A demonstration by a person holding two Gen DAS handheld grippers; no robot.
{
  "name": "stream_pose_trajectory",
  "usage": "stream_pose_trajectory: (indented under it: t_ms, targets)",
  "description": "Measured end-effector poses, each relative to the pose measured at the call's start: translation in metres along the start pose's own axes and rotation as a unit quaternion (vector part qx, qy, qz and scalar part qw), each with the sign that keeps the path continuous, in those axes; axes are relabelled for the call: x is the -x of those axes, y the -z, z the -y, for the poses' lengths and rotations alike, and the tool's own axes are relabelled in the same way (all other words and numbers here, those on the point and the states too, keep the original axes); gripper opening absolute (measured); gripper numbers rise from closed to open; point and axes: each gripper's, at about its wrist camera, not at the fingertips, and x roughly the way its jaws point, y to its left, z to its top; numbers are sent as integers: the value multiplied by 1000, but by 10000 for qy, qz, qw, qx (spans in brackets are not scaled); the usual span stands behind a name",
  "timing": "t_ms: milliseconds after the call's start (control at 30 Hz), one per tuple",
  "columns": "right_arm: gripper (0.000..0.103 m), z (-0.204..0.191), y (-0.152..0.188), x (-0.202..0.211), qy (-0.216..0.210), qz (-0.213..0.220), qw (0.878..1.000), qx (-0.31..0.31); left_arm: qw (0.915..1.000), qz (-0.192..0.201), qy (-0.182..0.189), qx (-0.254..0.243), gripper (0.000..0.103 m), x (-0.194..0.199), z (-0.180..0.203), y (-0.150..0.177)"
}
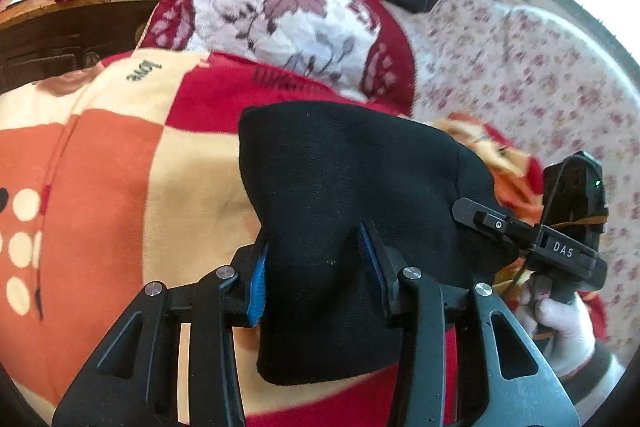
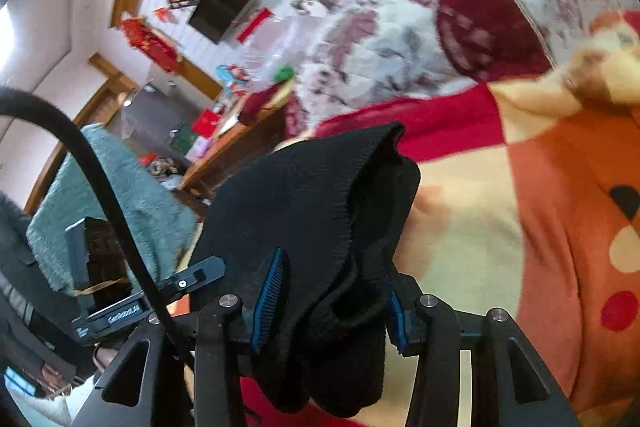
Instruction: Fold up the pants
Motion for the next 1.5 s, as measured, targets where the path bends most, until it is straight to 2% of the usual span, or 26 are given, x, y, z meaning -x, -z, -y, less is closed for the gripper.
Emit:
stream_pose_trajectory:
  t_ms: [33,67,100,133,200,233,333,500,567,667,767,900,1167,1300,1500]
  targets:
    - [45,7,1,-3,91,-26,9999,-32,9999,-95,-119,39,40,-12,-4,3]
    - [46,16,5,-14,356,-124,9993,0,9996,-176,-189,113,40,-20,-9,7]
    - [48,21,7,-20,536,-212,9983,55,9996,-183,-140,185,41,-25,-13,10]
    - [55,27,11,-28,718,-325,9968,118,9996,-102,-135,247,49,-27,-17,12]
    - [57,34,18,-26,646,-133,9977,118,9993,13,-256,269,64,-26,-20,15]
    - [59,35,18,-24,675,-126,9976,86,9992,24,-250,296,65,-26,-22,16]
    - [63,34,19,-11,854,-114,9962,122,9990,-20,-256,378,65,-23,-23,15]
    - [63,15,21,16,1278,51,9914,264,9972,117,-724,140,65,-3,-10,20]
    - [63,7,23,26,1191,178,9924,244,9966,149,-808,97,65,3,-6,22]
    - [63,-6,27,35,1309,260,9906,306,9954,256,-919,48,65,15,1,25]
    - [69,-22,30,36,1330,303,9897,430,9939,392,-1026,-40,65,26,10,27]
    - [71,-40,35,31,1405,359,9878,574,9928,509,-1081,-130,65,39,21,33]
    - [71,-57,44,31,1486,473,9859,610,9887,719,-1304,-202,65,61,36,41]
    - [72,-62,46,34,1508,517,9851,640,9837,853,-1547,-330,65,70,43,43]
    - [72,-68,48,38,1476,552,9853,654,9813,879,-1660,-417,65,76,49,49]
